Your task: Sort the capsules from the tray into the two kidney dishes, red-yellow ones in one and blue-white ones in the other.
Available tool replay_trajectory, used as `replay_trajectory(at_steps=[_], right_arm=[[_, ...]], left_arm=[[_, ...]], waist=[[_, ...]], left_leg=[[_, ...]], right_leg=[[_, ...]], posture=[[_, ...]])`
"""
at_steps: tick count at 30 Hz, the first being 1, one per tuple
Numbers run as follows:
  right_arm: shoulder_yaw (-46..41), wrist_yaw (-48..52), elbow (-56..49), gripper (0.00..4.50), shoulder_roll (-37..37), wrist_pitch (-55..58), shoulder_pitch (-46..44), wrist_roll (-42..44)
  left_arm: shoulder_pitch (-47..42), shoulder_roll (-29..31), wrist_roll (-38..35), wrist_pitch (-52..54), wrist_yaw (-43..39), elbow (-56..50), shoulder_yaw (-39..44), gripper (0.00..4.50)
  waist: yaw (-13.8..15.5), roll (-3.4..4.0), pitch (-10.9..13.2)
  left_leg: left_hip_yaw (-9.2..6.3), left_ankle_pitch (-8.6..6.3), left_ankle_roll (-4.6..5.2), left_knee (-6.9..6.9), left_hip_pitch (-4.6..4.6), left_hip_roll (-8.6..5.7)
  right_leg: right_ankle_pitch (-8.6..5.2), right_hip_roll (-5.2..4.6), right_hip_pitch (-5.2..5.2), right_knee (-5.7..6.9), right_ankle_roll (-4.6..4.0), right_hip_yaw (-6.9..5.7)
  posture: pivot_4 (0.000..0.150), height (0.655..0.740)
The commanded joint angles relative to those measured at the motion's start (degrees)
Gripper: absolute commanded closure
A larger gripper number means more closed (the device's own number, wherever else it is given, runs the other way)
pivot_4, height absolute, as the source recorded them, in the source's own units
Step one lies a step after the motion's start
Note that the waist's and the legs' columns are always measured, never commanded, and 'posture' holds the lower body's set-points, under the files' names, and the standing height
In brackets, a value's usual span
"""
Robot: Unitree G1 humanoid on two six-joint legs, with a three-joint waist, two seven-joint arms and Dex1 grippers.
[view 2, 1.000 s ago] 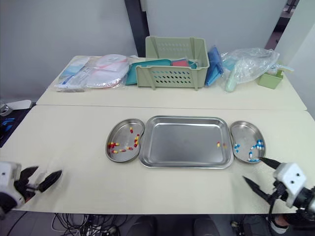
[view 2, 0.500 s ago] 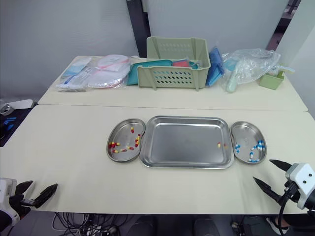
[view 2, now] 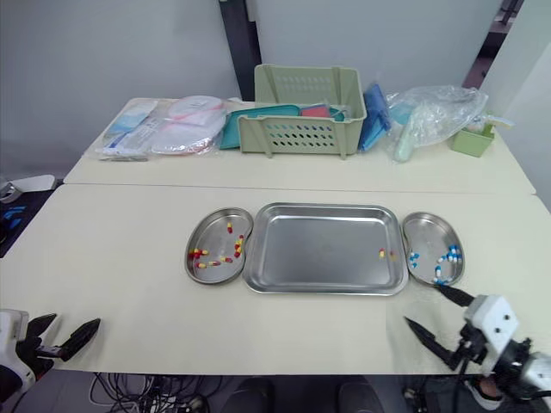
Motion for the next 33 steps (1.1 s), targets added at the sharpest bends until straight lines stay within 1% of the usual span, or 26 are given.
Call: replay_trajectory(at_steps=[1, 6, 10, 13, 15, 19, 22, 25, 27, 29, 33], right_arm=[[0.42, -1.65, -1.61, 0.00, -0.27, 0.08, -1.09, -0.45], [1.63, -1.02, 0.23, 0.00, -0.06, -1.67, -1.08, -1.60], [2.90, -0.60, 2.18, 0.00, 0.92, -4.44, 0.03, -2.57], [3.45, -0.87, 2.55, 0.00, 1.51, -5.73, 0.63, -2.82], [3.83, -1.15, 2.62, 0.00, 1.95, -6.41, 1.05, -3.05], [4.06, -2.50, 2.59, 0.00, 3.23, -7.11, 1.51, -3.41], [4.44, -3.85, 1.66, 0.00, 3.95, -6.93, 1.75, -3.59], [4.75, -5.25, 0.90, 0.00, 4.53, -6.70, 1.92, -3.82], [5.18, -6.28, 0.32, 0.00, 5.01, -6.51, 1.97, -4.03], [5.57, -8.21, -0.28, 0.00, 6.08, -5.58, 1.83, -3.73], [6.53, -9.91, -1.38, 0.00, 6.74, -4.97, 1.73, -4.32]], left_arm=[[0.27, 2.88, 0.10, -2.06, -3.29, -3.53, -0.35, 0.04], [-2.80, 6.21, -3.01, 0.45, -9.09, -12.20, -5.36, 0.04], [-12.87, 8.64, -7.80, 8.02, -11.26, -24.47, -17.95, 0.04], [-21.83, 8.58, -10.53, 13.72, -11.25, -28.53, -25.95, 0.04], [-28.95, 7.61, -10.67, 16.92, -11.64, -28.72, -32.22, 0.04], [-42.38, 1.16, -6.24, 18.35, -9.74, -23.99, -44.14, 0.04], [-49.06, -4.50, -3.38, 19.18, -8.31, -19.16, -50.18, 0.04], [-53.76, -9.36, 1.84, 16.47, -7.57, -14.15, -55.94, 0.04], [-56.52, -13.05, 5.11, 14.54, -6.41, -10.02, -58.99, 0.04], [-59.90, -18.44, 8.60, 12.22, -4.46, -3.75, -62.00, 0.04], [-64.52, -26.69, 12.76, 8.49, -2.47, 7.01, -64.09, 0.04]], waist=[[0.02, -0.12, -0.06], [0.35, -0.13, -0.08], [0.64, -0.09, -0.07], [0.27, -0.04, -0.04], [-0.20, 0.00, -0.03], [-0.06, 0.10, -0.03], [-0.01, 0.08, -0.02], [0.02, 0.08, -0.02], [0.00, 0.08, -0.02], [0.17, 0.08, -0.02], [0.13, 0.07, -0.02]], left_leg=[[-0.01, 0.00, 0.00, 0.00, 0.00, 0.00], [-0.01, 0.00, 0.00, 0.00, -0.02, -0.02], [-0.04, 0.00, -0.01, 0.02, -0.02, -0.03], [-0.04, 0.00, 0.00, 0.01, -0.03, -0.01], [-0.02, 0.00, 0.00, 0.01, -0.02, -0.02], [0.00, 0.00, 0.00, 0.05, 0.01, -0.04], [-0.01, 0.01, 0.00, 0.08, -0.01, -0.06], [-0.02, 0.01, 0.00, 0.07, -0.04, -0.06], [-0.01, 0.01, 0.00, 0.08, -0.05, -0.07], [-0.02, 0.01, 0.00, 0.11, -0.06, -0.08], [-0.03, 0.01, 0.00, 0.14, -0.09, -0.11]], right_leg=[[0.00, 0.00, 0.00, 0.00, 0.00, -0.01], [0.00, -0.01, 0.01, -0.02, 0.00, -0.02], [0.00, -0.02, 0.05, -0.02, 0.00, -0.05], [0.01, 0.01, 0.02, -0.01, 0.00, -0.04], [0.00, 0.02, 0.01, 0.02, 0.00, -0.03], [0.01, 0.05, 0.02, 0.04, 0.01, 0.00], [0.01, 0.04, 0.02, 0.04, 0.02, 0.00], [0.01, 0.05, 0.00, 0.03, 0.02, -0.02], [0.01, 0.04, 0.00, 0.03, 0.02, 0.00], [0.01, 0.04, 0.01, 0.03, 0.02, -0.02], [0.01, 0.03, 0.00, 0.01, 0.03, -0.02]], posture=[[0.150, 0.7390], [0.150, 0.7390], [0.150, 0.7390], [0.150, 0.7390], [0.150, 0.7390], [0.150, 0.7390], [0.150, 0.7390], [0.150, 0.7390], [0.150, 0.7390], [0.150, 0.7390], [0.150, 0.7390]])
